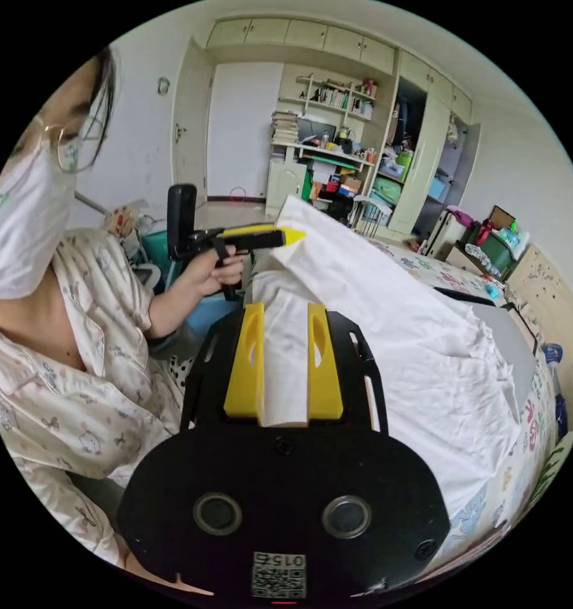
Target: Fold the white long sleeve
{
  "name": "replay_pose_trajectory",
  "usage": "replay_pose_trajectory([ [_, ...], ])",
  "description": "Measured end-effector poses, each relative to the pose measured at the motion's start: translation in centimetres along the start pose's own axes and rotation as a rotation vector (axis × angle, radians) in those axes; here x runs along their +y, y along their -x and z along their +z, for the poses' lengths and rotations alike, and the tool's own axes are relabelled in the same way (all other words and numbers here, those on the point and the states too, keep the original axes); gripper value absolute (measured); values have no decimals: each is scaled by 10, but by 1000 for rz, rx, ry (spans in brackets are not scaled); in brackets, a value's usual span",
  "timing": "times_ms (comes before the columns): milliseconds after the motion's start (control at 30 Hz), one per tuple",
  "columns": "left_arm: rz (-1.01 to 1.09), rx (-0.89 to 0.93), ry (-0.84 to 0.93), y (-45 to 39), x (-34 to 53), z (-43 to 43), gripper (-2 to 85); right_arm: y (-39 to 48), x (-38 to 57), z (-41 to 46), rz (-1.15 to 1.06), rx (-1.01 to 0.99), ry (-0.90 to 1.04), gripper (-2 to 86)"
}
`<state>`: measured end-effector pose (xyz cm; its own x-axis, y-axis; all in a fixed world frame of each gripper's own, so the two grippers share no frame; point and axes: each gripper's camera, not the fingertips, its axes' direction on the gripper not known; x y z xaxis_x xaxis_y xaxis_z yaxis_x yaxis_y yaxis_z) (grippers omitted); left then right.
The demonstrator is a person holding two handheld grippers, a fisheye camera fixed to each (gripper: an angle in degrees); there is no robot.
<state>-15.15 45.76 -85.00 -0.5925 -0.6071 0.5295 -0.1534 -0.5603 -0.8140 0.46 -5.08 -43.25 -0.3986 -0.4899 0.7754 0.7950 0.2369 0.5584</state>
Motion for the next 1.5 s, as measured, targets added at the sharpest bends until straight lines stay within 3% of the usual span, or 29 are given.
replay_pose_trajectory([
  [133,37,-15,13,0,14,-10,15,10,-28,55,-116,21,224,108],
  [200,59,1,24,-5,21,-8,15,0,-40,62,-104,-3,245,87],
  [300,98,56,76,-6,24,1,14,-45,-53,37,1,-92,160,33],
  [400,96,52,92,19,15,7,15,-135,-24,-45,273,28,-25,19],
  [533,31,-216,69,136,-50,6,20,-260,120,-272,902,637,-291,17],
  [567,-37,-343,37,181,-71,1,24,-268,169,-339,1060,838,-357,20],
  [667,-62,-677,36,256,-89,4,58,-247,247,-436,1300,1112,-360,54],
  [733,-142,-708,108,281,-74,4,97,-213,266,-451,1259,1049,-399,87],
  [800,-196,-571,95,269,-38,-14,116,-176,269,-441,1166,941,-392,103],
  [900,-120,-321,87,186,39,-40,118,-118,267,-398,1042,669,-352,109],
  [1067,-102,105,262,73,167,-40,126,-47,275,-309,989,278,-305,123],
  [1167,-122,172,384,48,213,-18,143,-25,287,-277,1006,146,-303,137],
  [1367,-239,310,400,54,252,4,91,21,290,-259,965,122,-322,73],
  [1500,-189,259,391,39,249,0,66,50,289,-264,956,132,-349,14],
])
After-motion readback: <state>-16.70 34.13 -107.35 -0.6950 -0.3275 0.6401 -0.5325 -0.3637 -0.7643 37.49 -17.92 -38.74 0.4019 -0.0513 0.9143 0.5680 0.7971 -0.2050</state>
